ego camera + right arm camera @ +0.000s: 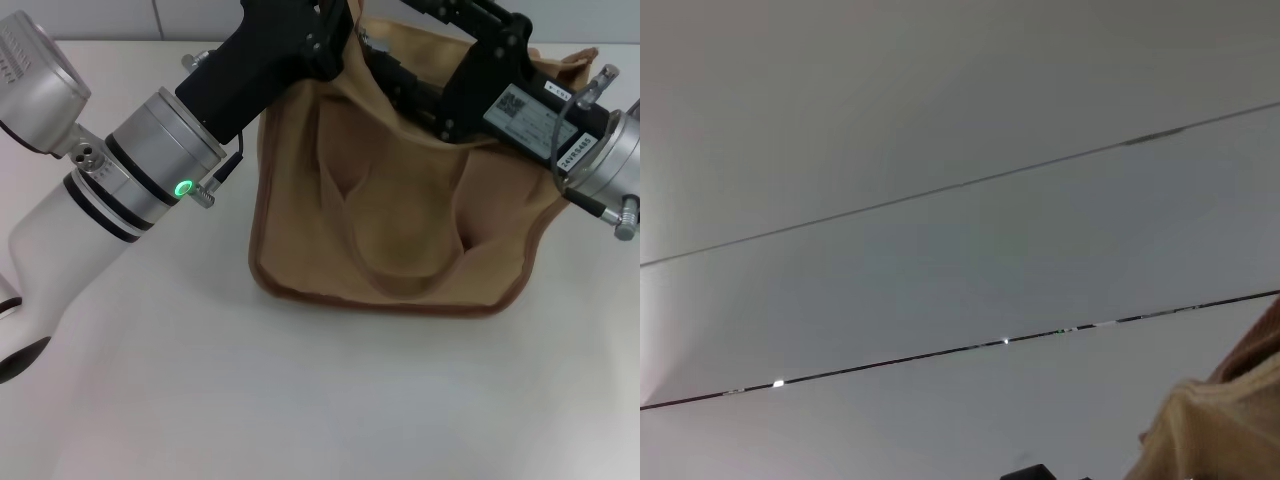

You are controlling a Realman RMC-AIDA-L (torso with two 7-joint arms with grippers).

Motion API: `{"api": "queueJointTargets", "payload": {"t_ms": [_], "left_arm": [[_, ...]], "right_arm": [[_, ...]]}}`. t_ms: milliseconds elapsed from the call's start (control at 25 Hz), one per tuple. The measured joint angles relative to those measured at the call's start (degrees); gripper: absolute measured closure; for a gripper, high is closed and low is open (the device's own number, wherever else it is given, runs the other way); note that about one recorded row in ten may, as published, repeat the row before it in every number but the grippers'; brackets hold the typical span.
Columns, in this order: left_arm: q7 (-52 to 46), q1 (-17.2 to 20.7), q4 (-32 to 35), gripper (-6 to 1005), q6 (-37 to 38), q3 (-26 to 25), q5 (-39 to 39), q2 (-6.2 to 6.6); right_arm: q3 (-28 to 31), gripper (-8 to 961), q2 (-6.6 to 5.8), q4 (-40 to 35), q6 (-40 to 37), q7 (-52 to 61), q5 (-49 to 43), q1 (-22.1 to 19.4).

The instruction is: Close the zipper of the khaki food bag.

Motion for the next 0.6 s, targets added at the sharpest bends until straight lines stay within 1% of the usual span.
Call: {"api": "queueJointTargets", "payload": {"t_ms": [240, 600], "left_arm": [[0.19, 0.02, 0.0, 982, -0.24, 0.01, 0.01, 0.0], [0.35, 0.01, 0.01, 982, -0.39, -0.1, 0.0, 0.0]], "right_arm": [[0.11, 267, -0.05, -0.67, -0.62, -0.04, 0.53, -0.19], [-0.49, 266, -0.1, -0.69, 1.63, -0.78, 0.64, 0.54]]}}
